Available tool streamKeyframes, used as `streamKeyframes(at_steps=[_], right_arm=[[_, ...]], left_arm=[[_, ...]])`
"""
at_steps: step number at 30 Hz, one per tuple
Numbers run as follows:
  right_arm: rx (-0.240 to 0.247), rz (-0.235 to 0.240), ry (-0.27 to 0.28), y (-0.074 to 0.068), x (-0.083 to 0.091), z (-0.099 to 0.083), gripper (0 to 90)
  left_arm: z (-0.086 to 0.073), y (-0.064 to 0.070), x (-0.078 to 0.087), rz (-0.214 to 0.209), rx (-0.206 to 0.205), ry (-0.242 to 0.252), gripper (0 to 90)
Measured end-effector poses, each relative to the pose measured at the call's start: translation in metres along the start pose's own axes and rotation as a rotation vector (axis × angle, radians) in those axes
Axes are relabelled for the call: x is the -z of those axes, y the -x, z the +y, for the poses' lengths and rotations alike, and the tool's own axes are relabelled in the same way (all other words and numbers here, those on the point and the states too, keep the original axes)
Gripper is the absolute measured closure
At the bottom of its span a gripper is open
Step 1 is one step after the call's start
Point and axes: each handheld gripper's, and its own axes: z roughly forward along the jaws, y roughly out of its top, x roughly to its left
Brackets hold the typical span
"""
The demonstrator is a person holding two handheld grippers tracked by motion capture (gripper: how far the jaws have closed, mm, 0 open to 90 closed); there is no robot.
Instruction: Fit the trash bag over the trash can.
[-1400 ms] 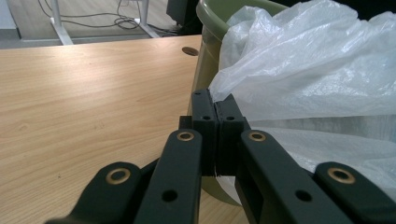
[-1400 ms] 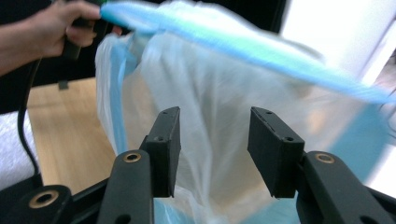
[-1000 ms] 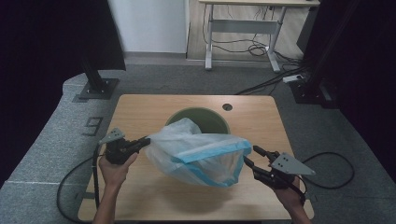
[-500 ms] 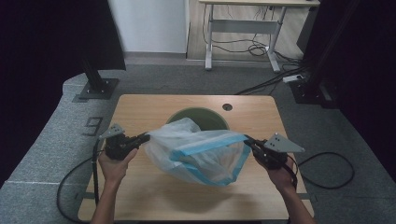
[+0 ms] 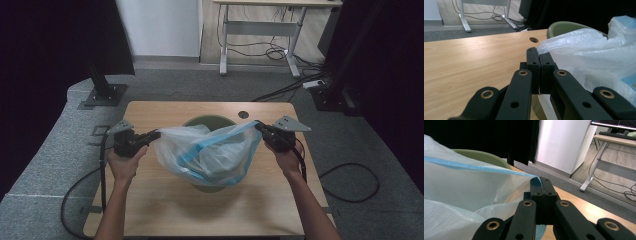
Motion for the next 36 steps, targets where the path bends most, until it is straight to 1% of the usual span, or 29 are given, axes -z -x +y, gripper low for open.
streamKeyframes(at_steps=[4,8,10,14,16,17,20,23,24,25,26,28,31,34,36], right_arm=[[-0.011,0.003,0.015,0.001,-0.015,-0.002,88.5],[-0.036,-0.002,0.030,0.001,-0.025,-0.004,88.5],[-0.044,-0.003,0.025,0.002,-0.030,-0.005,88.5],[-0.052,-0.005,-0.012,0.003,-0.040,-0.011,88.5],[-0.055,-0.003,-0.031,0.003,-0.044,-0.014,88.6],[-0.064,-0.001,-0.041,0.003,-0.047,-0.016,88.5],[-0.094,0.020,-0.084,0.004,-0.056,-0.023,88.5],[-0.111,0.038,-0.126,0.004,-0.064,-0.032,88.5],[-0.119,0.043,-0.140,0.004,-0.066,-0.035,88.6],[-0.124,0.045,-0.143,0.003,-0.067,-0.036,88.6],[-0.125,0.047,-0.142,0.002,-0.068,-0.038,88.6],[-0.122,0.051,-0.157,0.001,-0.070,-0.041,88.6],[-0.127,0.061,-0.173,0.000,-0.072,-0.046,88.7],[-0.147,0.081,-0.185,0.000,-0.073,-0.049,88.6],[-0.147,0.092,-0.197,-0.001,-0.074,-0.050,88.6]], left_arm=[[0.003,-0.003,-0.007,-0.001,0.011,-0.002,88.5],[0.004,-0.004,-0.015,0.009,0.004,-0.019,88.7],[0.003,-0.004,-0.018,0.017,0.001,-0.033,88.9],[0.000,-0.004,-0.025,0.044,-0.004,-0.076,89.2],[-0.001,-0.006,-0.030,0.053,0.002,-0.098,89.3],[-0.002,-0.007,-0.032,0.054,0.011,-0.105,89.4],[-0.007,-0.013,-0.041,0.048,0.050,-0.129,89.6],[-0.013,-0.015,-0.050,0.038,0.071,-0.153,89.6],[-0.014,-0.015,-0.052,0.037,0.072,-0.160,89.6],[-0.015,-0.015,-0.055,0.037,0.070,-0.171,89.6],[-0.016,-0.015,-0.058,0.039,0.068,-0.182,89.6],[-0.019,-0.014,-0.063,0.038,0.069,-0.195,89.6],[-0.021,-0.013,-0.071,0.028,0.080,-0.210,89.7],[-0.023,-0.012,-0.077,0.020,0.088,-0.229,89.7],[-0.025,-0.012,-0.082,0.016,0.094,-0.242,89.7]])
